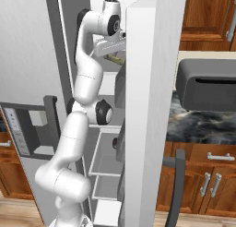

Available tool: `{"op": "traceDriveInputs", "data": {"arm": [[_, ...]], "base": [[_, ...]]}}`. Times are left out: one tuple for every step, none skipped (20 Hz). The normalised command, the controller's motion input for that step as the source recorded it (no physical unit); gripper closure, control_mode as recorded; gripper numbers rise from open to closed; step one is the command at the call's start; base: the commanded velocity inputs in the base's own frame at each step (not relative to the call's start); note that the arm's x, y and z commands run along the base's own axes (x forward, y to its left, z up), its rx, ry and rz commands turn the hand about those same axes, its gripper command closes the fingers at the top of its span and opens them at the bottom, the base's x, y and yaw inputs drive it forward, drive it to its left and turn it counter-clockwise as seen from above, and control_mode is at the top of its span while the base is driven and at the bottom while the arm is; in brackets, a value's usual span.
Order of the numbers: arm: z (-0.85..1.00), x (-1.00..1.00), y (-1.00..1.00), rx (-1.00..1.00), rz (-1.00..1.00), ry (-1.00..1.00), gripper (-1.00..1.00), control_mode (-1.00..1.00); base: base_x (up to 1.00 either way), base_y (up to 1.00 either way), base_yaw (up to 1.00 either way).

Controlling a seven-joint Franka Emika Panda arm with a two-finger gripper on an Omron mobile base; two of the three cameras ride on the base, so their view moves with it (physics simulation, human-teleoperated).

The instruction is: Pick the egg and butter from the fridge and place them by the bowl for mixing.

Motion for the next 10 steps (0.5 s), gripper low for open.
{"op": "traceDriveInputs", "data": {"arm": [[-0.81, -0.69, 0.23, -0.08, 0.08, -0.41, 1.00, -1.00], [-0.85, -0.70, 0.23, -0.09, 0.09, -0.40, 1.00, -1.00], [-0.80, -0.73, 0.22, -0.09, 0.09, -0.40, 1.00, -1.00], [-0.75, -0.74, 0.21, -0.07, 0.08, -0.36, 1.00, -1.00], [-0.72, -0.72, 0.20, -0.05, 0.08, -0.32, 1.00, -1.00], [-0.66, -0.67, 0.18, -0.03, 0.08, -0.27, 1.00, -1.00], [-0.63, -0.66, 0.18, -0.03, 0.08, -0.25, 1.00, -1.00], [-0.60, -0.63, 0.16, -0.03, 0.07, -0.21, 1.00, -1.00], [-0.56, -0.61, 0.13, -0.02, 0.06, -0.19, 1.00, -1.00], [-0.49, -0.59, 0.10, -0.01, 0.06, -0.17, 1.00, -1.00]], "base": [[0.00, 0.00, 0.00], [0.00, 0.00, 0.00], [0.00, 0.00, 0.00], [0.00, 0.00, 0.00], [0.00, 0.00, 0.00], [0.00, 0.00, 0.00], [0.00, 0.00, 0.00], [0.00, 0.00, 0.00], [0.00, 0.00, 0.00], [0.00, 0.00, 0.00]]}}
